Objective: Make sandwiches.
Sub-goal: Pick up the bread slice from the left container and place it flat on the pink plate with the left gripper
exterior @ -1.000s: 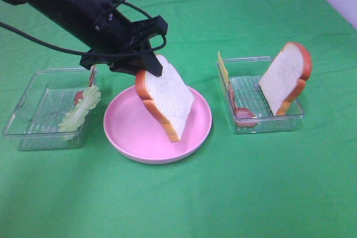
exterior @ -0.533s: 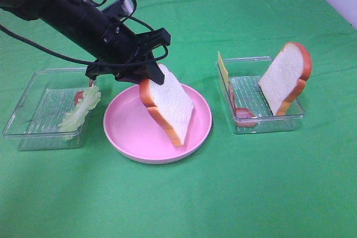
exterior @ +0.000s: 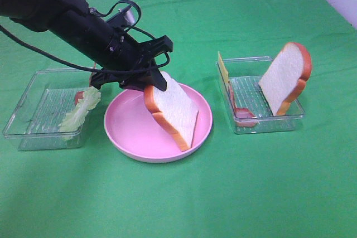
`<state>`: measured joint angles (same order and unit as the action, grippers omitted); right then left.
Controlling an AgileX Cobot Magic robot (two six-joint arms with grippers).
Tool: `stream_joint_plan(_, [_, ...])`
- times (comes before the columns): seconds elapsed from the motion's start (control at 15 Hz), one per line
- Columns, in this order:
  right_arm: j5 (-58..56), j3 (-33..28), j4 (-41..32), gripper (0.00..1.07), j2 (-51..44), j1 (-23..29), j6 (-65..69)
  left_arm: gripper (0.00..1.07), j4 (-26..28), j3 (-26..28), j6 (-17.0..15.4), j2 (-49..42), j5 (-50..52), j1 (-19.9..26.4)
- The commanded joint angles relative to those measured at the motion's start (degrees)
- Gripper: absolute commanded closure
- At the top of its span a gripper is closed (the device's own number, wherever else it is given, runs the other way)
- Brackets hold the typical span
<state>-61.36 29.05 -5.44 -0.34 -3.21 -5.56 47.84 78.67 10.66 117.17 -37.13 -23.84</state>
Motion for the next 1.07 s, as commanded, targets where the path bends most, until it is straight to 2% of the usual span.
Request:
stream_joint_plan(0.07, [0.6, -0.1, 0.2, 0.32, -0.6, -0.3, -0.6, 1.07, 0.5, 0.2, 0.1, 0.5, 0.2, -0.3])
stream_joint_plan(0.13, [0.6, -0.1, 0.2, 0.32, -0.6, -0.3, -0.6, 1.05, 0.4, 0.2, 0.1, 0.5, 0.0, -0.3])
stream_joint_plan(0.2, [0.6, -0.1, 0.2, 0.32, -0.6, -0.3, -0.6, 0.97, 0.4, 0.2, 0.1, 0.5, -0.7, -0.3])
stream_joint_plan(0.33, [0.6, -0.1, 0.2, 0.32, -0.6, -0.3, -0.6, 0.7, -0.7, 0.2, 0.1, 0.5, -2.3, -0.3])
stream_joint_plan(0.4, [0.6, -0.1, 0.2, 0.32, -0.6, -0.3, -0.6, 0.49, -2.2, 0.2, 0.1, 0.5, -3.8, -0.3])
stream_joint_plan(0.47, [0.6, -0.1, 0.2, 0.32, -0.6, -0.3, -0.6, 0.39, -3.0, 0.2, 0.1, 0.5, -4.5, -0.2])
stream_joint_plan(0.53, [0.6, -0.1, 0.2, 0.32, -0.6, -0.3, -0.6, 0.35, -4.0, 0.2, 0.1, 0.5, -4.6, -0.2])
stream_joint_plan(0.73, [0.6, -0.1, 0.2, 0.32, -0.6, -0.3, -0.6, 0.34, -7.6, 0.5, -0.3, -0.9, -4.5, -0.2])
stream_joint_plan(0.93, [0.6, -0.1, 0.2, 0.32, -0.6, -0.3, -0.6, 0.34, -16.6, 1.8, -6.6, -2.6, -7.0, -0.2])
stream_joint_plan(1.0, [0.6, -0.1, 0.2, 0.32, -0.6, -0.3, -0.6, 0.34, -17.7, 2.1, -7.3, -2.9, -7.4, -0.2])
stream_joint_plan(1.07, [0.6, -0.1, 0.2, 0.32, -0.6, -0.3, -0.6, 0.34, -20.7, 2.9, -9.5, -3.4, -8.8, -0.2])
